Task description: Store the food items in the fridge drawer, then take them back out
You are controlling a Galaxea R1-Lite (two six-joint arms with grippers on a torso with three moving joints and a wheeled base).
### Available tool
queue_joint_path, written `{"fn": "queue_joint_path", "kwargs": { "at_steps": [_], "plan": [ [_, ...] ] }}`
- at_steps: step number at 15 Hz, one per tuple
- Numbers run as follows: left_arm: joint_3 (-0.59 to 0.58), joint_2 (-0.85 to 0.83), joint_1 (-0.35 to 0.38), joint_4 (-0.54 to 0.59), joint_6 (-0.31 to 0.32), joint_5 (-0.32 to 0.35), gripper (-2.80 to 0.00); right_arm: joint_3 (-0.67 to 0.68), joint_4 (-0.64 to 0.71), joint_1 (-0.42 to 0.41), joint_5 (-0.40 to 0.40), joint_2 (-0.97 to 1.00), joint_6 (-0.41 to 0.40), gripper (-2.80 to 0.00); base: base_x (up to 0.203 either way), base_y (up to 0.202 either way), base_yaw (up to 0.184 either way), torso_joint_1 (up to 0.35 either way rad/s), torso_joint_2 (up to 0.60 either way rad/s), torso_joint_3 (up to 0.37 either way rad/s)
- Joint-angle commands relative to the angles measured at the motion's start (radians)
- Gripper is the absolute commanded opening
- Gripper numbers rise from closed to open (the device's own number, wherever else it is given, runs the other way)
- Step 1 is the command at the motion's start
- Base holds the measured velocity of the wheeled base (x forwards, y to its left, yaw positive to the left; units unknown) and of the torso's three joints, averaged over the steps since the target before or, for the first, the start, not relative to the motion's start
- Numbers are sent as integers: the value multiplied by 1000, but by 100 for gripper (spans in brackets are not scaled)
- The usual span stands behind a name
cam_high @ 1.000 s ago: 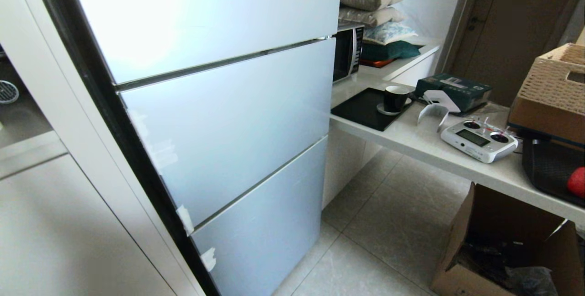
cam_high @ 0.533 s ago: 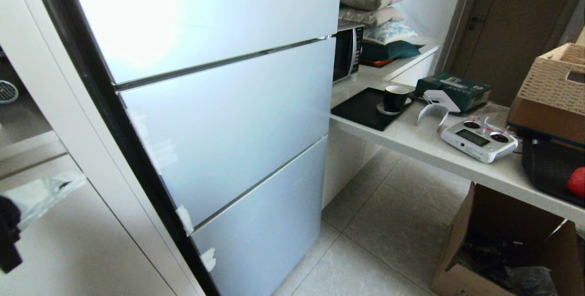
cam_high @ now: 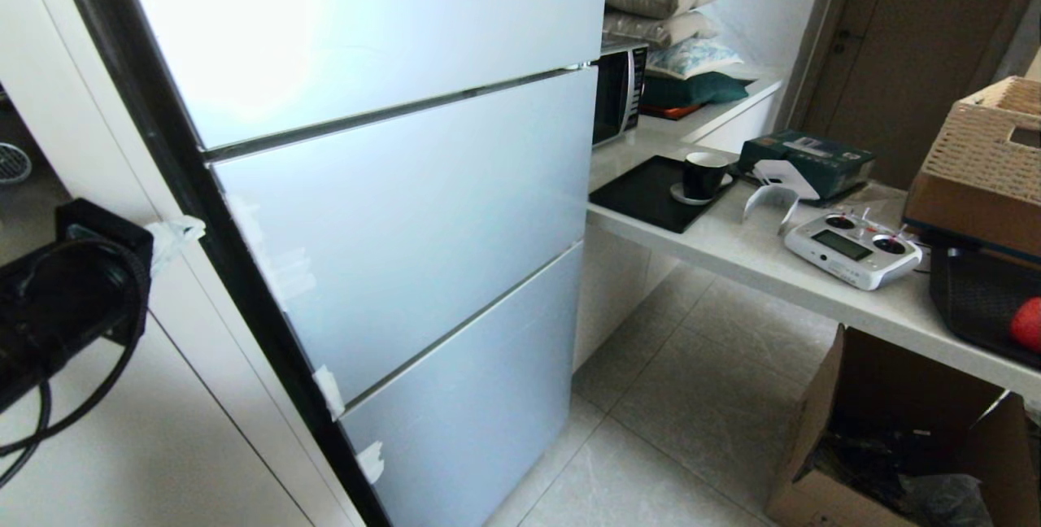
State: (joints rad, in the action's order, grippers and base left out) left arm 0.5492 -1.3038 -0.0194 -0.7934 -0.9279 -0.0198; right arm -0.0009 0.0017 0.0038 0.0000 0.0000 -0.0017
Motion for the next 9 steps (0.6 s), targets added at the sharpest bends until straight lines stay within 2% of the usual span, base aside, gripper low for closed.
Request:
{"fn": "queue_joint_path", "kwargs": {
  "at_steps": [1,6,9],
  "plan": [
    [20,-124,-2,-47,-6,-40,-280,1,0,1,0,0,0,-280,0,0,0,0,0,0],
    [98,-219,-12,-104,-11,-111,-280,-1,0,1,0,0,-1,-280,0,0,0,0,0,0],
    [85,-216,-49,-104,-14,-111,-280,1,0,1,0,0,0,-280,0,0,0,0,0,0]
  ]
}}
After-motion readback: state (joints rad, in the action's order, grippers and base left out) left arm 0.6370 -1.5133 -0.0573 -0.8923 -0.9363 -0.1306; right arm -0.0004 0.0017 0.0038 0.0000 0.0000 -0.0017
